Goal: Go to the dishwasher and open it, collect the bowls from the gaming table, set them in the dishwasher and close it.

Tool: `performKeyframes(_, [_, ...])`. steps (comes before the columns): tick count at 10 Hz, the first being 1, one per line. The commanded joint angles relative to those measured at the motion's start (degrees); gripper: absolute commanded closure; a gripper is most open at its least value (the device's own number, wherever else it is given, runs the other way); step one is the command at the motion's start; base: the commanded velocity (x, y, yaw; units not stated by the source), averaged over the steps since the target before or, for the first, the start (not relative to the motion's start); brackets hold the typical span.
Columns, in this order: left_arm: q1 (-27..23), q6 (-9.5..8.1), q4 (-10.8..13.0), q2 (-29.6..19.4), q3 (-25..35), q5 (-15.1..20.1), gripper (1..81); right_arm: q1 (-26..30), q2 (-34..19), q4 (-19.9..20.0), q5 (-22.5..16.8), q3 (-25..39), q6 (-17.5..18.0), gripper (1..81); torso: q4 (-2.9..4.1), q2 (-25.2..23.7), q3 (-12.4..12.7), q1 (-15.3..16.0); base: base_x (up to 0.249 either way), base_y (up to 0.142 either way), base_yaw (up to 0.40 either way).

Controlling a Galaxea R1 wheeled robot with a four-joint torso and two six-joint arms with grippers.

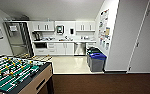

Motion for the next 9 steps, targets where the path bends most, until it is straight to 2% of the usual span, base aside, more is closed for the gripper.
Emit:
performKeyframes(1, [-3.5, -0.1, 0.32, -0.52, 0.78, 2.3, 1.0, 2.79, -0.33, 0.45, -3.02, 0.26, 0.02, 1.0, 0.0, 0.0, 0.0, 0.0, 0.225, 0.0, 0.0])
performKeyframes(5, [-3.5, -0.1, 0.14, -0.6, 0.78, 2.22, 1.0, 2.96, -0.33, 0.45, -2.94, 0.18, 0.02, 1.0, 0.0, 0.0, 0.0, 0.0, 0.225, 0.0, 0.0])
performKeyframes(7, [-3.5, -0.19, -0.21, -1.3, 1.14, 2.13, 1.0, 2.79, -0.95, 0.71, -1.44, 0.53, 0.02, 1.0, 0.0, 0.0, 0.0, 0.0, 0.225, 0.0, 0.0])
performKeyframes(9, [-3.5, -0.36, -0.38, -2.62, 1.75, 0.81, 1.0, 2.7, -2.18, 0.63, -1.44, 2.2, 0.02, 1.0, 0.0, 0.0, 0.0, 0.0, 0.225, 0.0, 0.0])
